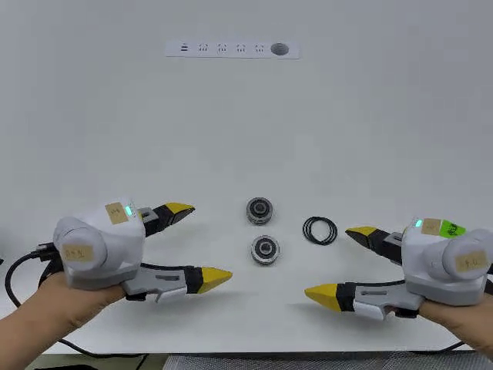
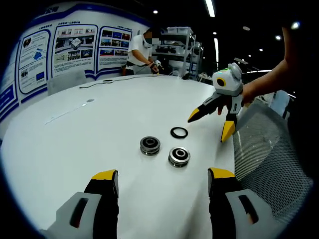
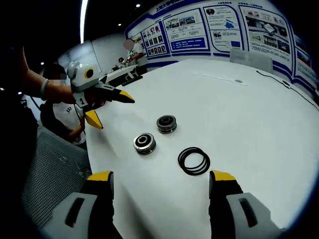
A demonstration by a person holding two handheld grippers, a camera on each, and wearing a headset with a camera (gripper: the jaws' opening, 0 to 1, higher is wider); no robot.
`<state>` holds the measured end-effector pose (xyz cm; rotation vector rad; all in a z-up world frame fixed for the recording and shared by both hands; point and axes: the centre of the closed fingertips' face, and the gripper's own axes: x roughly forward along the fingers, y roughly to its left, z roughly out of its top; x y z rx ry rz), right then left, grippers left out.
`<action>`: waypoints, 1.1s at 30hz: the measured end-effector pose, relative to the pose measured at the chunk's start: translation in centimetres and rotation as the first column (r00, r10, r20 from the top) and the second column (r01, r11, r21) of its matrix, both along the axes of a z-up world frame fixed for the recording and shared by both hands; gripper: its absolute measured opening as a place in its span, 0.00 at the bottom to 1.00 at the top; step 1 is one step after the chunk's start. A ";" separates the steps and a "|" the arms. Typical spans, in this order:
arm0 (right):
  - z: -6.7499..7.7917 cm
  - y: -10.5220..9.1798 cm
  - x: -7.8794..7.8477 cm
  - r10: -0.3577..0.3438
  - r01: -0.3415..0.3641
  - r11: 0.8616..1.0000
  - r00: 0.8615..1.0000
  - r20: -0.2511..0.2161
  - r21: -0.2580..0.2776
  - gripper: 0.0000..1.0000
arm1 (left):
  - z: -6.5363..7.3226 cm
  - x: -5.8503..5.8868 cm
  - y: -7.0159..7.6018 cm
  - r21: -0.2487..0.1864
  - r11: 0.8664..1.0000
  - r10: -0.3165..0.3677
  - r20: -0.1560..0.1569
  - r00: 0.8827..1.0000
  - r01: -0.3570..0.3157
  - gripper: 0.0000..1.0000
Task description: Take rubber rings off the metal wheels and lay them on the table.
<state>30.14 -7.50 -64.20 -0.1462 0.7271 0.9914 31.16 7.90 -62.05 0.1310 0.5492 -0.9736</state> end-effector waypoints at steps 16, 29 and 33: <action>1.0 -1.5 -0.3 -0.020 0.024 0.999 0.995 0.093 -0.041 0.92 | 1.0 -1.5 1.0 -0.027 0.996 0.081 0.033 0.996 -0.080 0.90; 1.7 -2.2 -0.7 -0.034 0.051 0.995 0.981 0.191 -0.087 0.99 | 0.6 -2.1 2.2 -0.005 0.987 0.158 0.026 0.987 -0.158 1.00; 1.5 -2.3 -1.0 -0.034 0.054 0.993 0.982 0.188 -0.105 0.99 | 0.3 -2.3 2.6 0.012 0.986 0.167 0.029 0.986 -0.168 1.00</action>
